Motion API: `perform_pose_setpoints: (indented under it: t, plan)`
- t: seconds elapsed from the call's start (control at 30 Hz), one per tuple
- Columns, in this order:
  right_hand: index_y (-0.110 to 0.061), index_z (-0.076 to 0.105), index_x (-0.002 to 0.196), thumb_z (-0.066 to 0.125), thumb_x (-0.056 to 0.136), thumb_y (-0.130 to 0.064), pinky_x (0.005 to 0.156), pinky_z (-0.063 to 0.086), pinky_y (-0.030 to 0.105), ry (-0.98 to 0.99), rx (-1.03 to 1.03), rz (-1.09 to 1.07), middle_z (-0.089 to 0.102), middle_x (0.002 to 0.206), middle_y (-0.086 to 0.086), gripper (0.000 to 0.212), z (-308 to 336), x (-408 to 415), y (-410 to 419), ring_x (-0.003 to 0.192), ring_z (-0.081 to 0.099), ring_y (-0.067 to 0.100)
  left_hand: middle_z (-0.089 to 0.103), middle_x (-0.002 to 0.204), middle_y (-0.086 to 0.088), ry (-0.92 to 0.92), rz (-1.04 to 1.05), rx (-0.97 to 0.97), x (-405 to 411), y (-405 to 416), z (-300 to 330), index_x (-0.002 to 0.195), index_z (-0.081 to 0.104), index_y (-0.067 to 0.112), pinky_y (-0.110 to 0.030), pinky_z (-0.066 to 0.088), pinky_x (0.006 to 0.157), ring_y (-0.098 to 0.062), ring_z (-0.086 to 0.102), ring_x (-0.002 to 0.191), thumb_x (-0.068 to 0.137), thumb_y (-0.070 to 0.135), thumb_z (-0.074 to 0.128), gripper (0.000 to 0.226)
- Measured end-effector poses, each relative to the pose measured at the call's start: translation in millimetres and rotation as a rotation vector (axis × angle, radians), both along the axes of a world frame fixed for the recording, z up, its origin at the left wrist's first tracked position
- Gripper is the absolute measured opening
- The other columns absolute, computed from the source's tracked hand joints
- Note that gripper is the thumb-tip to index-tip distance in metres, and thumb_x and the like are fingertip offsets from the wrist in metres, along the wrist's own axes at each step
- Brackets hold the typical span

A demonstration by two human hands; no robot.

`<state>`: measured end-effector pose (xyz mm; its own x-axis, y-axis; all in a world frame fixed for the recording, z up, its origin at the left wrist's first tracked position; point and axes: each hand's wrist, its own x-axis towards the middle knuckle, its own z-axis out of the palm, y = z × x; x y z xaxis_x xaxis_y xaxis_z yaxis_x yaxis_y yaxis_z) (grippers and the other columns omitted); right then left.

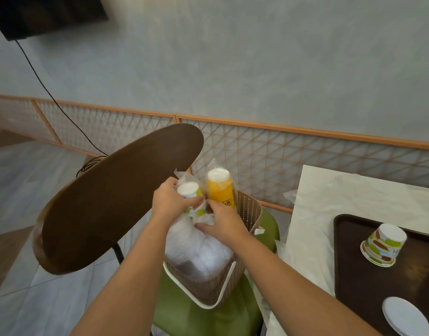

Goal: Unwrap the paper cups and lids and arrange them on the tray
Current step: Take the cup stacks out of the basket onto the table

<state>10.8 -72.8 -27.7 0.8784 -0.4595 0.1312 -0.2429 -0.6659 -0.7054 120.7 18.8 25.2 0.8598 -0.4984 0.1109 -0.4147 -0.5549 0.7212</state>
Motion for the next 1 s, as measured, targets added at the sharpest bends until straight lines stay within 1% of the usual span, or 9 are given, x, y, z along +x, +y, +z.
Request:
perform_pose_setpoints:
  t: [0.23,0.37,0.43,0.53,0.63,0.7,0.77,0.9,1.0]
  plan:
    - [-0.023,0.048,0.130,0.075,0.073,-0.047,0.092,0.049,0.038,-0.062,0.145,-0.037,0.063,0.122,-0.003,0.068,0,-1,-2,0.109,0.058,0.017,0.060,0.081,0.006,-0.060,-0.007,-0.146,-3,5,25,0.093,0.057,0.016,-0.021,0.043,0.058,-0.005,0.055,0.073,0.058,0.033,0.089,0.050]
    - [-0.024,0.044,0.133,0.081,0.067,-0.042,0.092,0.049,0.039,-0.081,0.148,-0.029,0.064,0.121,-0.003,0.077,-1,0,-3,0.108,0.060,0.018,0.060,0.083,0.011,-0.097,-0.037,-0.252,-9,3,41,0.093,0.055,0.018,-0.023,0.050,0.064,-0.003,0.056,0.077,0.059,0.030,0.088,0.049]
    - [-0.025,0.042,0.135,0.081,0.067,-0.042,0.093,0.049,0.040,-0.071,0.140,-0.023,0.063,0.123,-0.003,0.080,-1,0,-3,0.110,0.060,0.018,0.061,0.088,0.010,-0.046,-0.050,-0.319,-13,2,38,0.098,0.054,0.020,-0.025,0.053,0.069,-0.006,0.059,0.083,0.062,0.027,0.087,0.050]
    - [-0.029,0.038,0.138,0.074,0.070,-0.053,0.095,0.048,0.040,-0.061,0.165,0.014,0.059,0.128,-0.005,0.080,-1,-1,-2,0.114,0.057,0.017,0.063,0.095,0.006,0.078,-0.069,-0.478,-19,3,26,0.102,0.053,0.021,-0.037,0.057,0.077,-0.014,0.064,0.090,0.065,0.021,0.085,0.049]
    - [-0.031,0.037,0.137,0.057,0.077,-0.067,0.096,0.047,0.042,-0.087,0.201,0.018,0.058,0.130,-0.005,0.073,1,-2,0,0.116,0.056,0.018,0.065,0.092,0.003,0.042,-0.083,-0.507,-20,1,26,0.096,0.056,0.024,-0.041,0.058,0.077,-0.016,0.065,0.089,0.066,0.019,0.084,0.041]
    - [-0.027,0.039,0.137,0.056,0.081,-0.064,0.096,0.047,0.044,-0.078,0.204,0.013,0.058,0.130,-0.003,0.069,2,-2,-2,0.115,0.057,0.020,0.065,0.086,0.006,-0.006,-0.074,-0.530,-22,0,34,0.087,0.057,0.029,-0.040,0.058,0.075,-0.012,0.065,0.083,0.067,0.018,0.084,0.035]
    - [-0.025,0.041,0.137,0.064,0.079,-0.058,0.096,0.047,0.042,-0.071,0.204,0.017,0.059,0.130,-0.002,0.071,1,-1,-3,0.115,0.057,0.019,0.064,0.085,0.009,-0.042,-0.056,-0.567,-23,0,42,0.086,0.055,0.031,-0.034,0.058,0.074,-0.008,0.064,0.081,0.067,0.018,0.084,0.037]
    - [-0.023,0.042,0.136,0.074,0.074,-0.049,0.097,0.046,0.039,-0.072,0.212,0.028,0.059,0.130,-0.002,0.074,1,-1,-6,0.116,0.056,0.018,0.062,0.092,0.010,-0.086,-0.059,-0.622,-26,1,54,0.097,0.054,0.026,-0.028,0.056,0.075,-0.009,0.064,0.088,0.067,0.020,0.084,0.043]
    - [-0.021,0.040,0.137,0.078,0.072,-0.043,0.098,0.045,0.036,-0.071,0.222,0.038,0.059,0.130,-0.001,0.078,-1,-1,-8,0.117,0.055,0.017,0.058,0.108,0.010,-0.084,-0.043,-0.646,-26,1,50,0.112,0.048,0.026,-0.022,0.052,0.080,-0.006,0.059,0.100,0.065,0.022,0.085,0.061]
